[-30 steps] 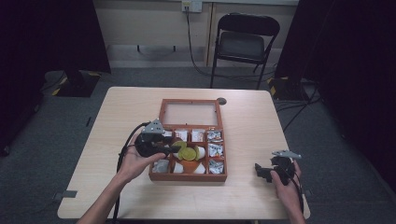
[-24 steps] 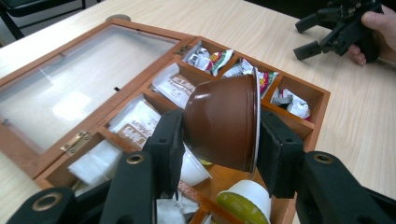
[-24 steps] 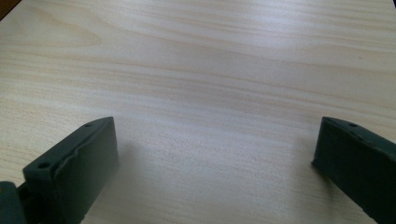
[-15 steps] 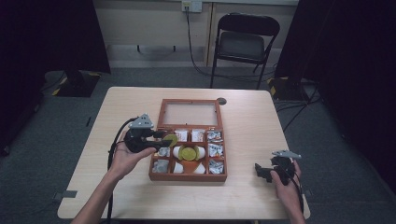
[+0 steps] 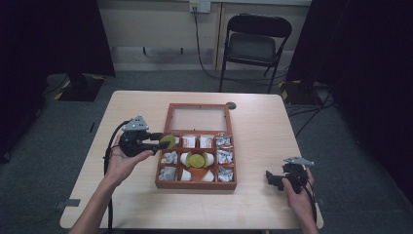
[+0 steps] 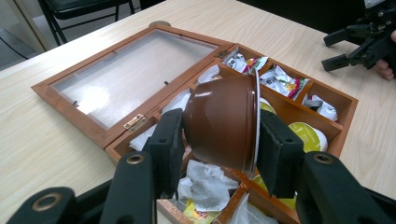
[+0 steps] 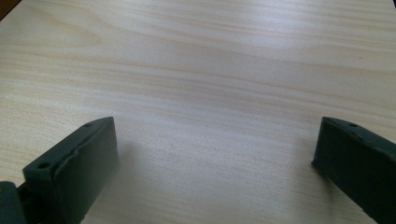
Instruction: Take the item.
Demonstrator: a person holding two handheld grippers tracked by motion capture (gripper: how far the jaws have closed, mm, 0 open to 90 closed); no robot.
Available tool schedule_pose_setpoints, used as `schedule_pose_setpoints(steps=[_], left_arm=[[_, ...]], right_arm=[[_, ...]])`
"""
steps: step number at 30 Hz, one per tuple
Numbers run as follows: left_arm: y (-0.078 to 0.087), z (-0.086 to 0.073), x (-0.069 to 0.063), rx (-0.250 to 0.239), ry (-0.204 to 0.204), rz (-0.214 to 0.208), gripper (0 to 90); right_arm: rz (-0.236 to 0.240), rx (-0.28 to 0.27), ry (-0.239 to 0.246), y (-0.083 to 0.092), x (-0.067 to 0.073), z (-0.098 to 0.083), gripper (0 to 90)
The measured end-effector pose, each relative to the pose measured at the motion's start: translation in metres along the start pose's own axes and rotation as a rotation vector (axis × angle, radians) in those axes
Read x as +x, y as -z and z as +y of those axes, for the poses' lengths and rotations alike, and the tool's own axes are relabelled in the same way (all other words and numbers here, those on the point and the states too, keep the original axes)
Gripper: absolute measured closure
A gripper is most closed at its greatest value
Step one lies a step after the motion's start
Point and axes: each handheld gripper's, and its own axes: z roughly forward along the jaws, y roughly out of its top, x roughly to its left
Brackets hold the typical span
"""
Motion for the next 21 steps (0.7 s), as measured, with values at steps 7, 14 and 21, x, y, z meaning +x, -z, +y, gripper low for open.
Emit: schedule_pose_setpoints(steps=[7,14,21], left_arm=[[0.011,-0.002,0.010,-0.011,0.015,0.027,55.2],[0.020,-0.009,0.025,-0.020,0.052,0.064,55.3],[0.020,-0.021,0.041,-0.002,0.098,0.098,55.3]], right_arm=[[0.000,0.000,0.000,0.000,0.000,0.000,0.0],[0.000,0.000,0.000,0.000,0.000,0.000,0.0],[0.000,0.000,-0.001,0.000,0.000,0.000,0.0]])
